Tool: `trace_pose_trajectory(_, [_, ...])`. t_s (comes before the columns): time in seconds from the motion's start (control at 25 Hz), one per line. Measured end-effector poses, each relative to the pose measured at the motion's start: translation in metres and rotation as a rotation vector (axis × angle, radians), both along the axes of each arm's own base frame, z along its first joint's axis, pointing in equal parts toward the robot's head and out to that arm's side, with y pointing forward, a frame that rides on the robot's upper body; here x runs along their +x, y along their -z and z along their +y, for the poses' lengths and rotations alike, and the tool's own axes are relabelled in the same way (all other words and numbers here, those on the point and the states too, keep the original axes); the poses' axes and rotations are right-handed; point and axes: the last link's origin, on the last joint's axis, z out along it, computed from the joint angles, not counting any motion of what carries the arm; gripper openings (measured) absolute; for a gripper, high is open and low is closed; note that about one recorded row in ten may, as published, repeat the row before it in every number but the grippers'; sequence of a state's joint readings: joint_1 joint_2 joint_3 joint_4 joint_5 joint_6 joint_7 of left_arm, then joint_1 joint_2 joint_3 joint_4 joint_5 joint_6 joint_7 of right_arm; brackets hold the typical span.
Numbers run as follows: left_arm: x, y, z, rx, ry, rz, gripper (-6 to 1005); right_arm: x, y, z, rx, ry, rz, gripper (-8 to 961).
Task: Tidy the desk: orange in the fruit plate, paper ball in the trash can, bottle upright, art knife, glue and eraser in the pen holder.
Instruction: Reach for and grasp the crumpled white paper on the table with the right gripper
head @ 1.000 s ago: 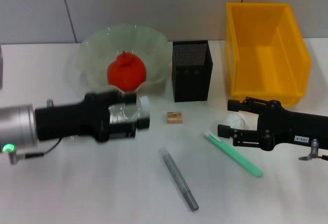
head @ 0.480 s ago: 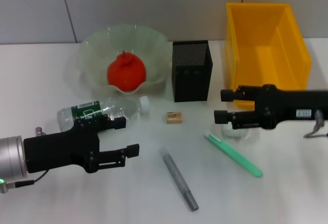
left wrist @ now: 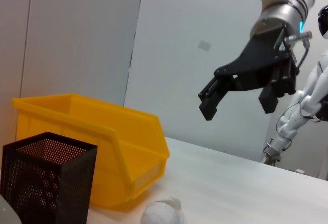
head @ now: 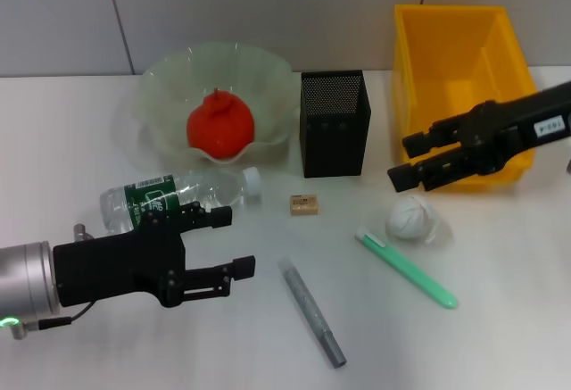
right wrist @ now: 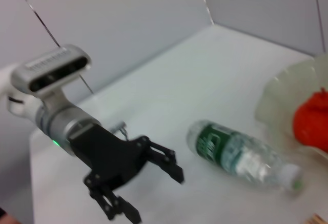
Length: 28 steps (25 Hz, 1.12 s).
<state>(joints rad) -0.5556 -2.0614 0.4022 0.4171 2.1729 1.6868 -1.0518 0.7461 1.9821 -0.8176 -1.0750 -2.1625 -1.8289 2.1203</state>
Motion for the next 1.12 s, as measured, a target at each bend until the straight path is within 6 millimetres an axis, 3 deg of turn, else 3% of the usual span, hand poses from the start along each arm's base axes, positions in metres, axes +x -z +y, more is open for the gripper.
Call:
trace_pose_trajectory(0.24, [0.002, 0.001, 0.002, 0.003, 0.001, 0.000, 796, -0.012, -0.009, 0.014, 0.016, 0.039, -0.158, 820])
trace_pose_trajectory(0.48, [0.002, 0.003, 0.003, 0.007, -0.004, 0.005, 794, -0.013, -0.005, 0.022, 0.015, 0.042, -0.307, 821])
trace_pose_trajectory(0.84, [0.002, 0.004, 0.005, 0.015, -0.018, -0.003, 791, -0.003, 0.022, 0.027, 0.035, -0.027, -0.484, 821])
trace_pose_trajectory(1.12, [0.000, 0.005, 0.007, 0.023, -0.033, 0.007, 791, 0.008, 0.046, 0.028, 0.046, -0.087, -0.504, 821])
